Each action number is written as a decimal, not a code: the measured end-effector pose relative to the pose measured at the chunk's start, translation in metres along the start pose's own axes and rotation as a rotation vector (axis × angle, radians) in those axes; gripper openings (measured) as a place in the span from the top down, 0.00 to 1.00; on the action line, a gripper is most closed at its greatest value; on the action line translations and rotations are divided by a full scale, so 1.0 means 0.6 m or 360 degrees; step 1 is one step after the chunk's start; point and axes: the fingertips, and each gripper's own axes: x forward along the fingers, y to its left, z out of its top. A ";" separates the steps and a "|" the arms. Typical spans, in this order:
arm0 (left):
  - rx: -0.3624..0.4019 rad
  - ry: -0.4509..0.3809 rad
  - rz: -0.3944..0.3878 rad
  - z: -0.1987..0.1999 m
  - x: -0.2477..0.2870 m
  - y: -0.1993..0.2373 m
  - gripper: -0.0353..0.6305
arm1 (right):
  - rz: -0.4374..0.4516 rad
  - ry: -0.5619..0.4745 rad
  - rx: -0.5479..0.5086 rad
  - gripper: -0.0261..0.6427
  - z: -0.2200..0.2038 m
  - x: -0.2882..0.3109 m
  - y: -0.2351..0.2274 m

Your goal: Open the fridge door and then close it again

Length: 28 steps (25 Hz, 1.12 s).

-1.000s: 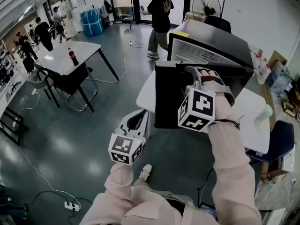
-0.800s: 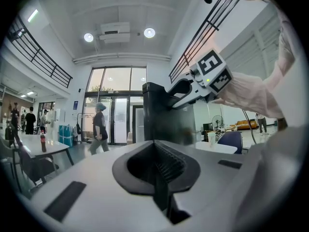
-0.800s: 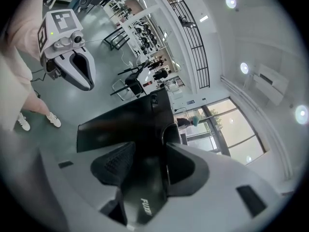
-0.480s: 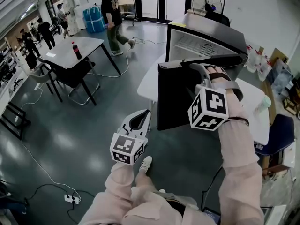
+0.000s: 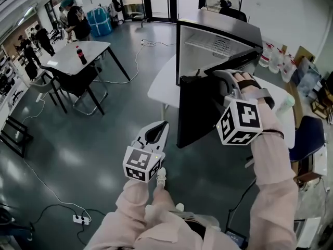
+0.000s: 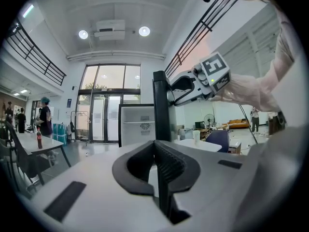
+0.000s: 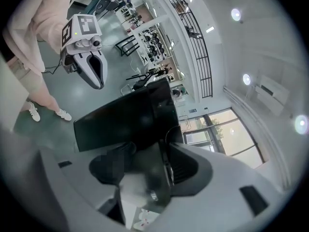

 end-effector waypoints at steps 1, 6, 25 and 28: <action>-0.0001 0.0004 -0.0012 0.000 -0.001 -0.006 0.93 | 0.0000 0.0002 -0.0004 0.61 -0.003 -0.007 0.003; -0.0001 0.0009 -0.0049 0.000 -0.003 -0.028 0.93 | 0.0013 -0.0008 -0.0022 0.59 -0.022 -0.047 0.020; 0.0005 0.0005 -0.0249 -0.003 0.007 -0.118 0.93 | 0.0054 0.0053 -0.0093 0.56 -0.135 -0.201 0.078; 0.0009 0.0008 -0.0291 -0.004 0.011 -0.137 0.93 | 0.0060 0.0111 -0.0101 0.56 -0.155 -0.218 0.084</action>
